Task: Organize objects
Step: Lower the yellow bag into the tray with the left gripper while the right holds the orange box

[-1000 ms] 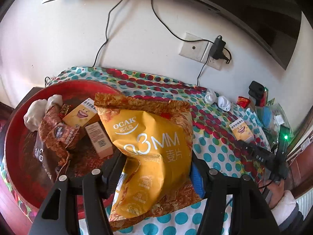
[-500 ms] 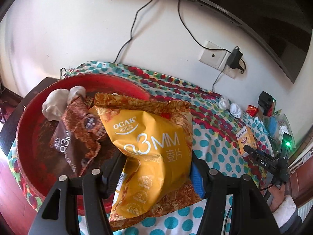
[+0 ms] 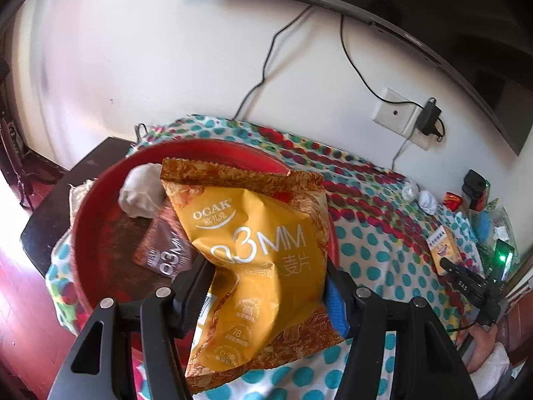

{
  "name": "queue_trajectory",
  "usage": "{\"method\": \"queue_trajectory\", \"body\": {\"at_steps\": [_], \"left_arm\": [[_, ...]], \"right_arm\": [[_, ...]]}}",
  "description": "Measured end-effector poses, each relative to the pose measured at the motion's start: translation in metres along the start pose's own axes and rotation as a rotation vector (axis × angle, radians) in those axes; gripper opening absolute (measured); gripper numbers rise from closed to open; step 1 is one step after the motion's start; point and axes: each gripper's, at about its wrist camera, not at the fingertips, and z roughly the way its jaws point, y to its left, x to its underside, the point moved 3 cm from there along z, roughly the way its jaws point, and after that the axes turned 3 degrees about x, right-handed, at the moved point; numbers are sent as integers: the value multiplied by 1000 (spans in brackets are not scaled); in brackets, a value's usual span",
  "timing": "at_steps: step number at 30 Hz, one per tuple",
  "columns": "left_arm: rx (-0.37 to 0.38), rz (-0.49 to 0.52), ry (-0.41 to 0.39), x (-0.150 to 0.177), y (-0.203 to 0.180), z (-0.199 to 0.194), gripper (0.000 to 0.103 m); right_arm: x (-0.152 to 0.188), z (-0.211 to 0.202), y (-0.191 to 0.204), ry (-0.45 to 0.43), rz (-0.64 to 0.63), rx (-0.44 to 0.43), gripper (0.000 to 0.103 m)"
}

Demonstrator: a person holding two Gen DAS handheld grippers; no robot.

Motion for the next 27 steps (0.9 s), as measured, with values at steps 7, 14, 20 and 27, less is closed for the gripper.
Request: {"method": "queue_trajectory", "body": {"at_steps": [7, 14, 20, 27], "left_arm": [[-36, 37, -36, -25, 9, -15, 62], [-46, 16, -41, -72, 27, -10, 62], [-3, -69, 20, -102, 46, 20, 63], [-50, -38, 111, -115, 42, 68, 63]], "right_arm": [[1, 1, 1, 18, -11, 7, 27], [0, 6, 2, 30, -12, 12, 27], [1, 7, 1, 34, -8, 8, 27], [1, 9, 0, 45, -2, 6, 27]]}}
